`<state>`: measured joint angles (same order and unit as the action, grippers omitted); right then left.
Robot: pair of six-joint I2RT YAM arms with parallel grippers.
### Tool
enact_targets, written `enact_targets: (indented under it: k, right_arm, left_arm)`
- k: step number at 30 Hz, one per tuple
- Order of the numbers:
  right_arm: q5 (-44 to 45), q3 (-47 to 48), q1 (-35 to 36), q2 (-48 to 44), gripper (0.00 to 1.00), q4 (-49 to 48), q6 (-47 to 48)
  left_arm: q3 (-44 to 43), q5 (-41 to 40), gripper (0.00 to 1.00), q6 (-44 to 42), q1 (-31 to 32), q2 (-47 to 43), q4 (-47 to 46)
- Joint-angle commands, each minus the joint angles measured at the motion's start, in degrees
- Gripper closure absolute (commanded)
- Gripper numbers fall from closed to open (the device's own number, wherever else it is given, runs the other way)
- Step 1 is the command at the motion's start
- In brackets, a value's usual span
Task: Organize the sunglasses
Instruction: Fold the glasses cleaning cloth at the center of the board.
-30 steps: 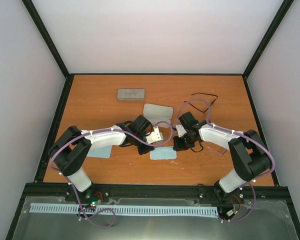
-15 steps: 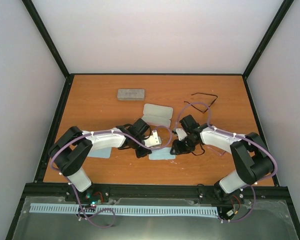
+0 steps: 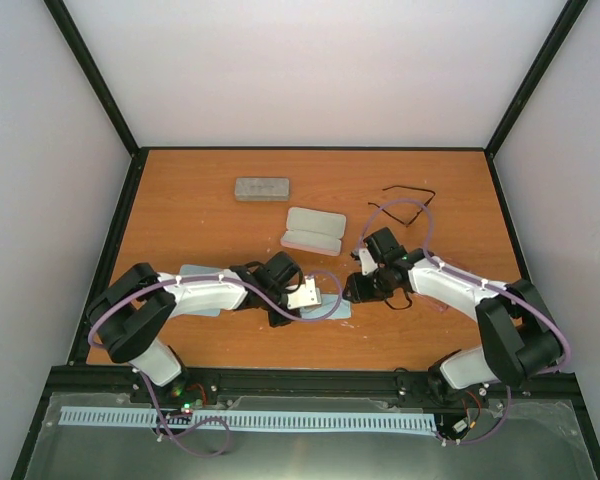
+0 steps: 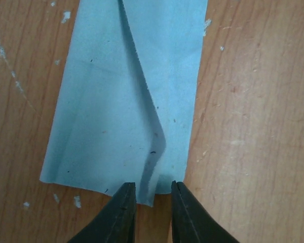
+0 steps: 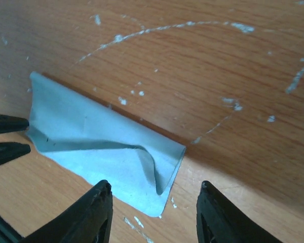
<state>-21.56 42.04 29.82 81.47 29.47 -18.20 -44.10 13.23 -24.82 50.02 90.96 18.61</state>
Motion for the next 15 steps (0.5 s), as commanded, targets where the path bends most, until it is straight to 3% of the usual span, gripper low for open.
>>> enact_targets:
  k: [1, 4, 6, 7, 15]
  right_arm:
    - [3.62, 0.75, 0.23, 0.89, 0.53, -1.85, -2.47]
    - [4.59, 1.63, 0.23, 2.09, 0.48, -2.41, -2.77]
    - [5.27, 2.34, 0.21, 3.17, 0.48, -2.96, -2.75]
    - [5.49, 2.91, 0.23, 3.95, 0.47, -2.93, -2.69]
    - [6.67, 6.93, 0.86, 8.13, 0.5, 0.79, 1.03]
  left_arm:
    - [0.62, -3.42, 0.76, -2.09, 0.96, -1.19, -2.94]
    - [0.73, -4.13, 0.64, -2.04, 0.97, -1.74, -3.62]
    - [0.9, -4.37, 0.45, -1.42, 1.0, -2.95, -3.96]
    - [0.96, -4.5, 0.4, -0.73, 0.96, -3.8, -4.09]
    - [1.01, -0.38, 0.42, 5.49, -3.99, -11.3, -4.0]
